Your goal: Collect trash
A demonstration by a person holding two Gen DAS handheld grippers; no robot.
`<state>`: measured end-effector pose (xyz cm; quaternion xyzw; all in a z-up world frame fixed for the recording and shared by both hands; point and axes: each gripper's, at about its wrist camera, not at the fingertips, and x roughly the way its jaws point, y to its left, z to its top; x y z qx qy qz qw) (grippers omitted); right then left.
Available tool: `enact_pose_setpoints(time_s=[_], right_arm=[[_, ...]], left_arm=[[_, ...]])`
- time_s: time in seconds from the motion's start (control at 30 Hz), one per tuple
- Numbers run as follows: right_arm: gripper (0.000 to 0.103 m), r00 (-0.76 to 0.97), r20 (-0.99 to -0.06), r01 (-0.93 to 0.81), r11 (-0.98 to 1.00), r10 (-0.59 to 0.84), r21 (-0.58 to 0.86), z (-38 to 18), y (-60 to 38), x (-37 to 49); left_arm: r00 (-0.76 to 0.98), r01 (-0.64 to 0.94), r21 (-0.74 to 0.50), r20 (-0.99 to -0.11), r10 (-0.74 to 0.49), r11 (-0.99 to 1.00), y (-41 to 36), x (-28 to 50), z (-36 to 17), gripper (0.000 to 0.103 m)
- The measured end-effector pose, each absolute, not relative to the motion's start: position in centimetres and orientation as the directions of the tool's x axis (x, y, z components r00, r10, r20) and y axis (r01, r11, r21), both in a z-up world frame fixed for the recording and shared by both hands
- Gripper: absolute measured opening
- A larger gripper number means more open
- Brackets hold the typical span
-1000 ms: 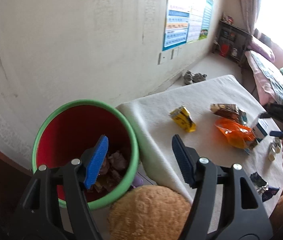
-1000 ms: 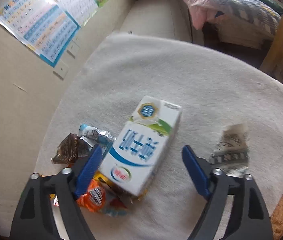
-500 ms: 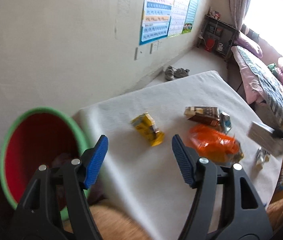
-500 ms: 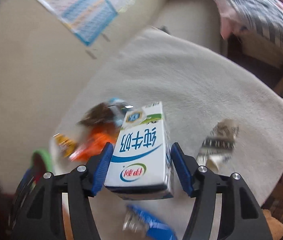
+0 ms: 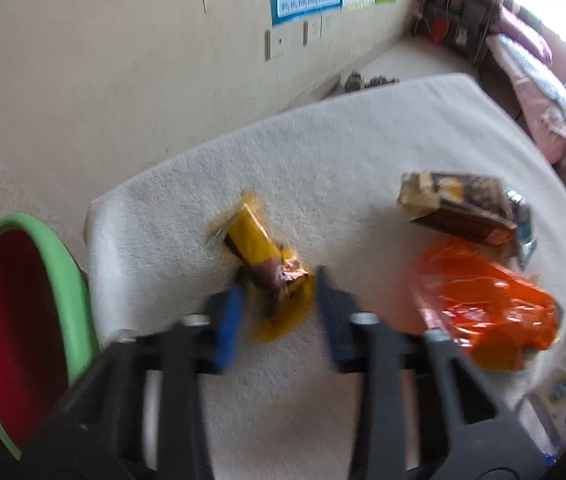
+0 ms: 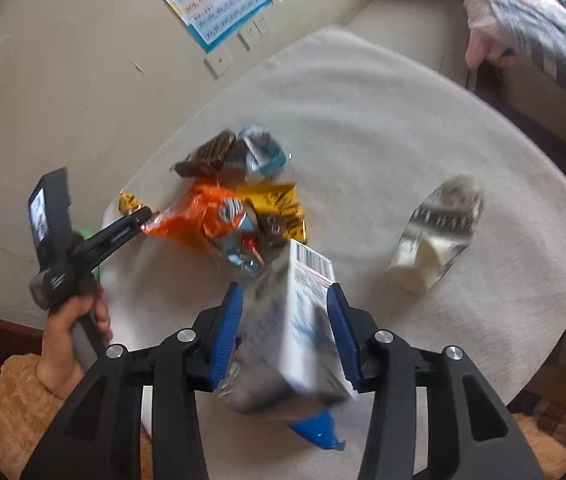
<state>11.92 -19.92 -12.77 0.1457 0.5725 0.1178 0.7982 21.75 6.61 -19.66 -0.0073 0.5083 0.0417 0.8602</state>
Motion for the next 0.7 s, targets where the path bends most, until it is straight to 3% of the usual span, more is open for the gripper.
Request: enact_pose_setpoints(time_s=[0.17,0.23,0.5,0.63,0.7], right_arm=[[0.046,0.318,-0.869,0.003,0.916,0.379,0.401,-12.9,-20.7,11.5],[0.053,0.337,-0.865,0.022,0.915,0.372,0.402,-12.6,-21.3,11.5],[0.057,0.347,-0.88,0.087,0.923,0.325,0.375,-13.1,-23.1,11.5],[0.057,0.26,-0.907,0.01,0.938,0.333,0.347,-14.5,-21.0,10.0],[0.065,0.212,-0.928,-0.089,0.952,0.306,0.294,-14.9,-18.9,8.7]], left_arm=[[0.481,-0.093,-0.036,-0.877,0.013,0.995,7.2,20.3,-18.9,0.015],[0.5,-0.079,-0.058,-0.866,-0.011,0.995,7.1,18.9,-17.8,0.015],[0.6,-0.034,-0.134,-0.796,-0.087,0.99,6.9,13.2,-12.6,0.015],[0.647,0.006,-0.133,-0.755,-0.106,0.991,6.3,11.6,-10.4,0.015],[0.659,0.031,-0.116,-0.745,-0.107,0.993,5.7,11.3,-9.7,0.015]])
